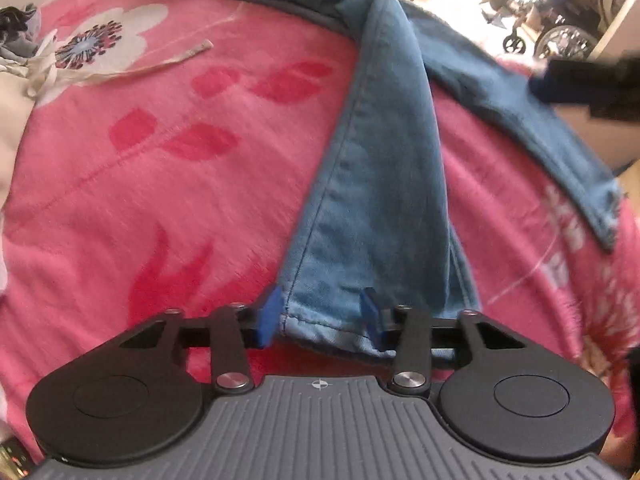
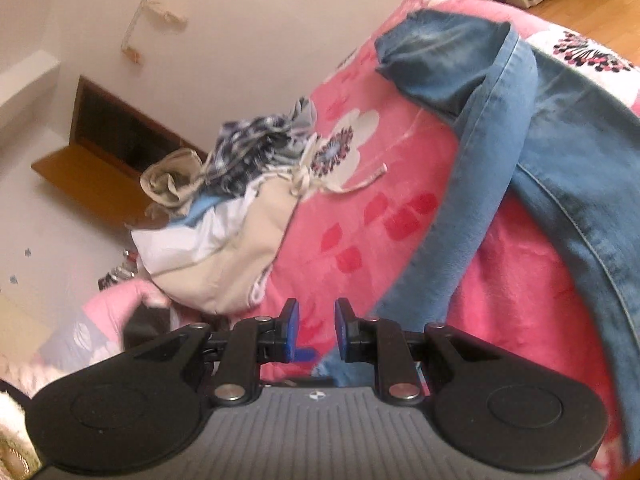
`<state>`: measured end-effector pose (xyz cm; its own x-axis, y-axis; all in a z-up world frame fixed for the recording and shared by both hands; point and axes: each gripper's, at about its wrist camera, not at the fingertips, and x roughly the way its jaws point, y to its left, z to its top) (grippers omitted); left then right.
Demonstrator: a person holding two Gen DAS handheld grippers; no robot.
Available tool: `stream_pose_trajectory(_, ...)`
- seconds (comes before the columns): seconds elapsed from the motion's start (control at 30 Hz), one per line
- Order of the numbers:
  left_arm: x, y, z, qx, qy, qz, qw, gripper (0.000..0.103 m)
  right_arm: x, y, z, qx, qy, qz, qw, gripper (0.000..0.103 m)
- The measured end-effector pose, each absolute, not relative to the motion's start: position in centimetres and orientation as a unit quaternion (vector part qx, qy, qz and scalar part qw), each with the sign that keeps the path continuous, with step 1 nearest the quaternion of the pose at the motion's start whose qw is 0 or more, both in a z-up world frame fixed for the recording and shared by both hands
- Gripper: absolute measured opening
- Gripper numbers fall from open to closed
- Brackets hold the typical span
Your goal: Fold clothes
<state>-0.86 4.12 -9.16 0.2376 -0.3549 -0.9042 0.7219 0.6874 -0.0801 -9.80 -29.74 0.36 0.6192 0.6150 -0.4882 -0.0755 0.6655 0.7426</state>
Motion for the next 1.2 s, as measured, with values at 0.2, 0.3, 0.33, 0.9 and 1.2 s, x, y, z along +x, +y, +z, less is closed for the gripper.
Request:
stream_pose_trajectory(0.2, -2.2, 3.4, -8.5, 0.184, 0.474, -0.371, 0.777, 0.000, -12.5, -30.5, 2.0, 0.343, 0.369, 0.168, 0.847, 0.021)
stream_pose_trajectory(0.3, -3.0, 3.4, -7.1, 0.178, 0.443, -0.399, 0.783, 0.000, -13.1, -31.1, 2.0, 0.349, 0.366, 0.146, 0.850, 0.021)
stream_pose_trajectory(0.33, -3.2, 3.4, -7.1, 0.176, 0.443, -0.407, 0.779, 0.000, -13.1, -31.3, 1.9, 0.351, 0.365, 0.140, 0.851, 0.021)
stream_pose_trajectory(0.9, -0.8, 4.4, -8.7, 0.176, 0.436, -0.382, 0.796, 0.047, -10.4, -30.2, -1.3, 0.332, 0.431, 0.127, 0.830, 0.026)
stream_pose_trajectory(1.2, -0.4, 4.3, -10.4, 0.198, 0.453, -0.364, 0.789, 0.039, -10.6, -30.3, -2.0, 0.341, 0.439, 0.128, 0.821, 0.026)
